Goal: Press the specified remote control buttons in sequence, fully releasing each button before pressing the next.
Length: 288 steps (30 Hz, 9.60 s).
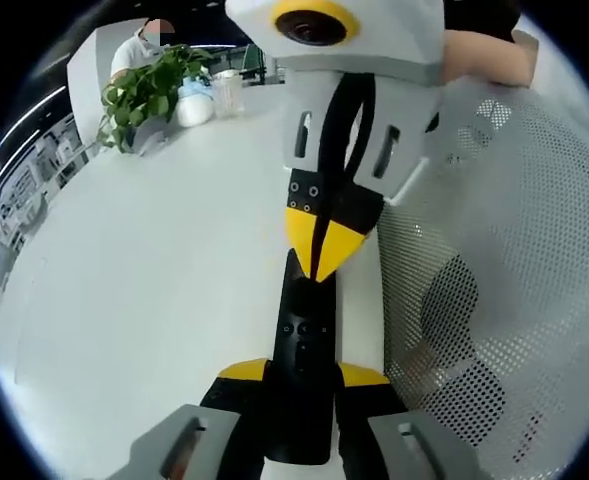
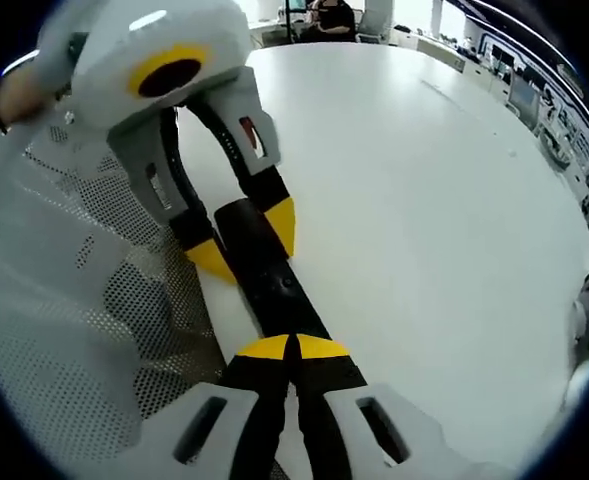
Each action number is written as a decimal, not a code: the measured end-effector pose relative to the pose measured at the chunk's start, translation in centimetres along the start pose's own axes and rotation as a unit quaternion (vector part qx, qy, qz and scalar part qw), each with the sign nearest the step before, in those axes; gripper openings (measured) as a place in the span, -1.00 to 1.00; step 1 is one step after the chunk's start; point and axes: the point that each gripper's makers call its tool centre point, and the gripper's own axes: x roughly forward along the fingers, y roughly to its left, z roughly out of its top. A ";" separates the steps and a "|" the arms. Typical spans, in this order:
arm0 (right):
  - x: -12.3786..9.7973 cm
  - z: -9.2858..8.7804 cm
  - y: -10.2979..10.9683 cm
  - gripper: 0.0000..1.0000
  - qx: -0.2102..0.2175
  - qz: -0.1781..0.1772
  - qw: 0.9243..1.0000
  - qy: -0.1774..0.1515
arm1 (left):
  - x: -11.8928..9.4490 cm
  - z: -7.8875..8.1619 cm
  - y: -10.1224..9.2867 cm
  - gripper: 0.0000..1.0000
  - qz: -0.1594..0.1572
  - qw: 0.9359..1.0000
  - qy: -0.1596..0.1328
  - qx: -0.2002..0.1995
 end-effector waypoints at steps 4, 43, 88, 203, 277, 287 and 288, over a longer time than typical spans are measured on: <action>0.0 0.0 0.0 -1.00 -0.008 -0.003 1.000 0.006 | 0.0 0.0 0.0 -0.51 -0.002 1.000 -0.002 0.003; 0.2 0.1 0.5 -1.00 -0.131 -0.018 0.991 0.025 | -0.2 0.1 0.0 -0.51 -0.012 1.000 -0.014 -0.004; 0.4 0.1 1.0 -1.00 -0.116 -0.004 0.993 0.022 | 0.0 0.0 0.0 -0.51 -0.004 1.000 -0.012 -0.001; 1.1 2.1 1.0 -1.00 -0.062 -0.001 0.998 -0.017 | -0.2 0.0 -0.1 -0.51 0.001 1.000 -0.007 0.001; 1.1 2.1 -0.5 -1.00 0.008 -0.004 0.999 -0.036 | -0.1 0.0 -0.1 -0.51 0.001 1.000 -0.006 -0.005; 1.2 2.1 -0.7 -1.00 0.007 -0.007 0.999 -0.032 | 0.0 0.0 0.0 -0.52 0.002 1.000 -0.003 0.001; 1.2 2.1 -0.7 -1.00 0.010 -0.007 0.999 -0.033 | 0.0 0.0 0.0 -0.52 0.002 1.000 -0.003 0.002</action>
